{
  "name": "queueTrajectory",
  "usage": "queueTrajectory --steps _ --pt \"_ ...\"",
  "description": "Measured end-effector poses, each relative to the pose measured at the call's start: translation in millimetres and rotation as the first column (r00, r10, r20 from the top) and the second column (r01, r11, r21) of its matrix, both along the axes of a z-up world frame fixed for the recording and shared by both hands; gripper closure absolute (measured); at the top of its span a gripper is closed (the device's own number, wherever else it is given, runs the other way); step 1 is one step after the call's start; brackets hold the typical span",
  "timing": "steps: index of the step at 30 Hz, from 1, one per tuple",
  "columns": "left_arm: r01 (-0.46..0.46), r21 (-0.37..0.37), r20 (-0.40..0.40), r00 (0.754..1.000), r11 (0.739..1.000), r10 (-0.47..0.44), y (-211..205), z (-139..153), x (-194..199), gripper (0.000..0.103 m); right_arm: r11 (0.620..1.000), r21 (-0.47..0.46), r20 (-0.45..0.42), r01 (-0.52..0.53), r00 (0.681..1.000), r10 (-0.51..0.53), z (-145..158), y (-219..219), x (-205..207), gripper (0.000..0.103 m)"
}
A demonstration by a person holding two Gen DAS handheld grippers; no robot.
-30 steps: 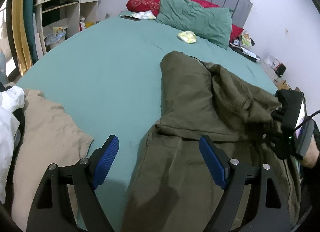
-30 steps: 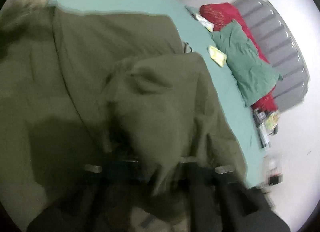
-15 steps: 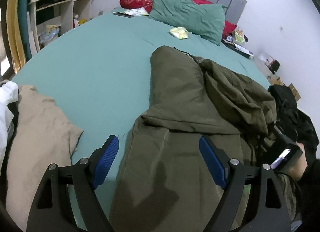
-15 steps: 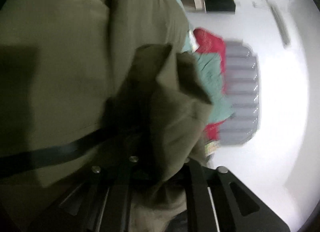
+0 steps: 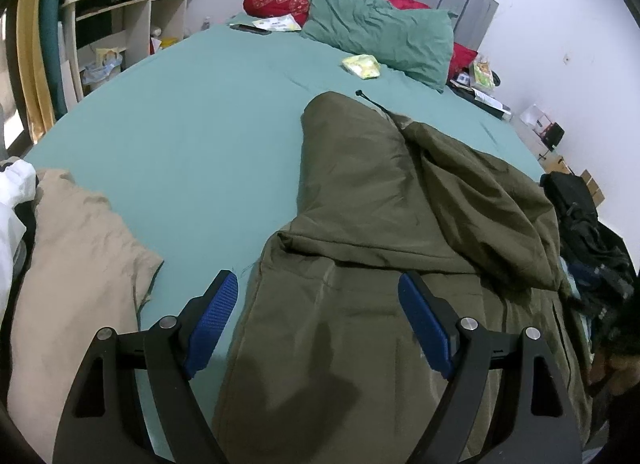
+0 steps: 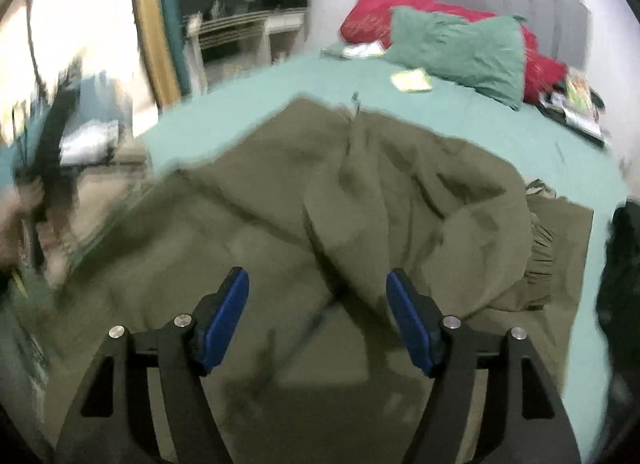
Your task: Fold large clothes
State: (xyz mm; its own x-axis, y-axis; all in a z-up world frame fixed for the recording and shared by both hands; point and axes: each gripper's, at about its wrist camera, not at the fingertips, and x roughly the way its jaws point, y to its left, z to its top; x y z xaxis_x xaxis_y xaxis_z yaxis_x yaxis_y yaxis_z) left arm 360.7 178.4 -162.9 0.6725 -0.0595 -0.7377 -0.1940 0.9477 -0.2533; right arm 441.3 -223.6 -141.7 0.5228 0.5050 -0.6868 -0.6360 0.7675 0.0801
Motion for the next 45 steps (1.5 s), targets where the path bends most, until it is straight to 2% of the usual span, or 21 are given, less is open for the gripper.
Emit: queueTrajectory --steps 2,4,6,8,9,11,14,20,23,25,28,32,33,36,37,38,39,40,43,45 --pt "-0.003 0.0 -0.002 1.0 1.0 0.003 0.3 -0.6 -0.7 0.017 0.991 0.088 -0.026 0.101 0.995 -0.099 6.6 4.5 15.9 0.031" --pt "-0.003 -0.002 -0.001 1.0 1.0 0.003 -0.8 -0.6 -0.7 0.017 0.97 0.129 -0.088 0.204 0.977 -0.194 2.5 6.4 43.7 0.031" --pt "-0.006 0.0 0.001 1.0 1.0 0.006 -1.3 -1.7 -1.4 0.017 0.935 0.097 -0.142 0.342 0.934 -0.327 -7.1 8.2 61.1 0.031" --pt "0.002 0.0 0.005 1.0 1.0 -0.002 -2.4 -2.6 -1.6 0.017 0.882 0.033 -0.151 0.47 0.875 -0.461 -23.6 9.9 81.4 0.031" --pt "0.003 0.004 0.003 1.0 1.0 -0.003 -2.1 -3.0 -1.3 0.017 0.864 0.007 -0.173 0.503 0.852 -0.495 -35.5 12.4 89.8 0.031" --pt "0.002 0.002 0.001 1.0 1.0 -0.002 -0.9 -4.2 -0.8 0.017 0.859 -0.028 -0.218 0.512 0.835 -0.505 -52.2 17.8 95.9 0.031" --pt "0.001 0.0 -0.007 1.0 1.0 -0.001 1.3 -6.2 -1.2 0.017 0.875 -0.098 -0.211 0.474 0.85 -0.483 -75.4 35.1 91.0 0.031" --pt "0.011 -0.001 -0.007 1.0 1.0 -0.011 1.9 -3.9 -3.9 0.017 0.88 -0.215 -0.112 0.423 0.885 -0.453 -85.4 59.4 71.5 0.028" --pt "0.01 0.006 0.005 1.0 1.0 -0.01 2.0 -1.0 -7.1 0.017 0.856 -0.313 -0.008 0.41 0.901 -0.434 -87.1 74.0 60.7 0.028" --pt "0.009 0.014 0.008 1.0 1.0 -0.01 2.1 -0.5 -9.1 0.017 0.823 -0.394 0.106 0.408 0.91 -0.401 -79.8 80.6 49.0 0.027" --pt "0.007 0.017 0.011 1.0 1.0 -0.007 4.5 0.0 -11.0 0.017 0.79 -0.44 0.197 0.427 0.904 -0.379 -69.1 80.5 47.9 0.027" --pt "0.01 0.009 0.015 1.0 1.0 -0.01 6.0 0.3 -13.9 0.017 0.78 -0.406 0.235 0.476 0.879 -0.414 -50.0 68.2 56.8 0.027" --pt "0.011 0.013 0.016 1.0 1.0 -0.011 6.1 0.2 -14.1 0.017 0.786 -0.376 0.245 0.492 0.87 -0.427 -43.2 65.0 60.1 0.027" --pt "0.007 0.01 0.014 1.0 1.0 -0.007 8.8 -1.7 -14.2 0.017 0.801 -0.204 0.267 0.563 0.819 -0.508 -16.8 51.0 58.5 0.027" --pt "0.006 0.009 0.009 1.0 1.0 -0.006 8.3 -1.6 -14.0 0.017 0.792 -0.161 0.284 0.589 0.796 -0.534 -12.2 48.4 58.0 0.027" --pt "0.007 0.001 0.001 1.0 1.0 -0.007 8.8 -3.3 -13.1 0.017 0.78 -0.157 0.294 0.606 0.782 -0.549 -13.4 49.7 63.9 0.025" --pt "0.012 -0.009 -0.007 1.0 1.0 -0.012 9.0 -5.3 -12.9 0.017 0.773 -0.172 0.281 0.61 0.783 -0.555 -17.5 51.2 71.1 0.025" --pt "0.015 -0.017 -0.012 1.0 1.0 -0.015 9.8 -6.8 -14.0 0.017 0.78 -0.184 0.237 0.599 0.797 -0.556 -26.8 53.2 81.7 0.025" --pt "0.019 -0.033 -0.043 0.999 0.999 -0.02 8.7 -19.1 -15.3 0.017 0.8 -0.275 0.032 0.534 0.836 -0.547 -76.0 57.2 112.8 0.025" --pt "0.027 -0.023 -0.075 0.997 0.999 -0.029 5.6 -30.5 -15.9 0.017 0.802 -0.313 -0.004 0.508 0.844 -0.536 -101.4 60.7 115.6 0.023"
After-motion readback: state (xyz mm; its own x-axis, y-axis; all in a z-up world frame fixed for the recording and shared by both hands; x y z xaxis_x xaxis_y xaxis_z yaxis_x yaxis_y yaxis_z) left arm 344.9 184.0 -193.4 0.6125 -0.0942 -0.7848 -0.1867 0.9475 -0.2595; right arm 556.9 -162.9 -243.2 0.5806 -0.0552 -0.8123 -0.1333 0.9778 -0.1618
